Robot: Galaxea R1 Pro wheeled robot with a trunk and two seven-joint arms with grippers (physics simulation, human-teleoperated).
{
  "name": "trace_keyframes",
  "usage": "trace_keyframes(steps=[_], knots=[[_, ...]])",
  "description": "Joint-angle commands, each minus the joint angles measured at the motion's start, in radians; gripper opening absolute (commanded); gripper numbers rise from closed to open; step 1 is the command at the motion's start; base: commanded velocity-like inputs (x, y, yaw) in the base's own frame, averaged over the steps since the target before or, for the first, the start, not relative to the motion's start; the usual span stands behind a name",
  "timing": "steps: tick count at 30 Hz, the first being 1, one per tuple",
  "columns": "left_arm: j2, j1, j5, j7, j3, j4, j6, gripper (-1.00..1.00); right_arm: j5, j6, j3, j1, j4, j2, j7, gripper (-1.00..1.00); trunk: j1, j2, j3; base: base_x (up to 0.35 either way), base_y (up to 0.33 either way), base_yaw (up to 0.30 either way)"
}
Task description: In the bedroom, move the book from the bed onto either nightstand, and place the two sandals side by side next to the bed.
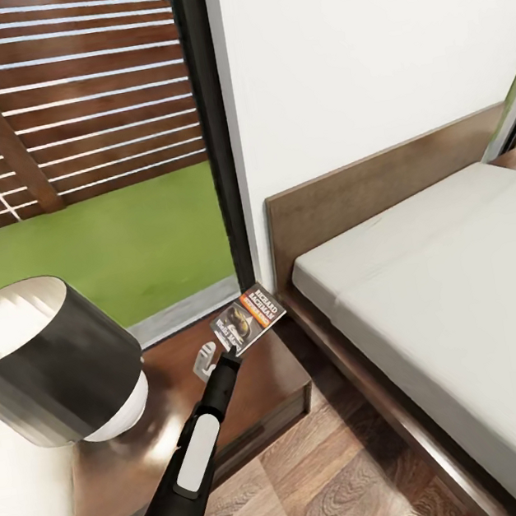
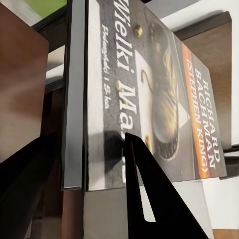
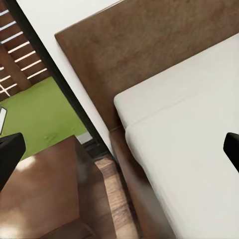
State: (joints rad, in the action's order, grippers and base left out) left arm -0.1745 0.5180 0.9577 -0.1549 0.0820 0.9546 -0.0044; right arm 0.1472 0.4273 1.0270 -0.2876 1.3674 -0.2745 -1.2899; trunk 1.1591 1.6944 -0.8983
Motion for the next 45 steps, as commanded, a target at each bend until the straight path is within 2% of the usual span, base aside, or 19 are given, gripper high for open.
trace_keyframes(steps=[1,13,22,24,25,28,30,45], knots=[[0.0,0.0,0.01,-0.003,0.0,0.0,0.0,-1.0,0.003,0.01,0.001,-0.001,0.0,0.0,-0.003,1.0,0.0,0.0,-0.001,0.0,0.0,0.004],[0.0,0.0,0.013,0.008,-0.001,-0.003,-0.003,-1.0,0.003,0.01,0.001,0.0,-0.001,0.0,-0.003,1.0,0.0,0.0,-0.001,0.0,0.0,0.0],[0.0,-0.003,0.015,0.083,-0.004,-0.003,-0.007,-1.0,0.003,0.01,0.002,-0.001,-0.001,0.0,-0.003,1.0,0.0,0.0,-0.001,0.0,0.0,0.0],[0.0,-0.004,0.023,0.085,-0.005,-0.004,-0.007,-1.0,0.003,0.01,0.001,-0.001,-0.001,0.0,-0.003,1.0,0.0,0.0,-0.001,0.0,0.0,0.0],[0.0,-0.004,0.044,0.086,-0.006,-0.005,-0.008,-1.0,0.003,0.01,0.002,-0.001,-0.001,0.0,-0.003,1.0,0.0,0.0,-0.001,0.0,0.0,0.0],[0.0,-0.004,0.069,0.087,-0.007,-0.005,-0.008,-1.0,0.003,0.01,0.002,-0.001,-0.001,0.0,-0.003,1.0,0.0,0.0,-0.001,0.0,0.0,0.0],[0.0,-0.004,0.076,0.087,-0.007,-0.005,-0.008,-1.0,0.003,0.01,0.002,-0.001,-0.001,0.0,-0.003,1.0,0.0,0.0,-0.001,0.0,0.0,0.0],[0.013,-0.004,0.085,0.087,-0.024,-0.005,-0.005,-1.0,0.003,0.01,0.002,-0.001,-0.001,0.0,-0.003,1.0,0.0,0.0,-0.001,0.0,0.0,0.0]])
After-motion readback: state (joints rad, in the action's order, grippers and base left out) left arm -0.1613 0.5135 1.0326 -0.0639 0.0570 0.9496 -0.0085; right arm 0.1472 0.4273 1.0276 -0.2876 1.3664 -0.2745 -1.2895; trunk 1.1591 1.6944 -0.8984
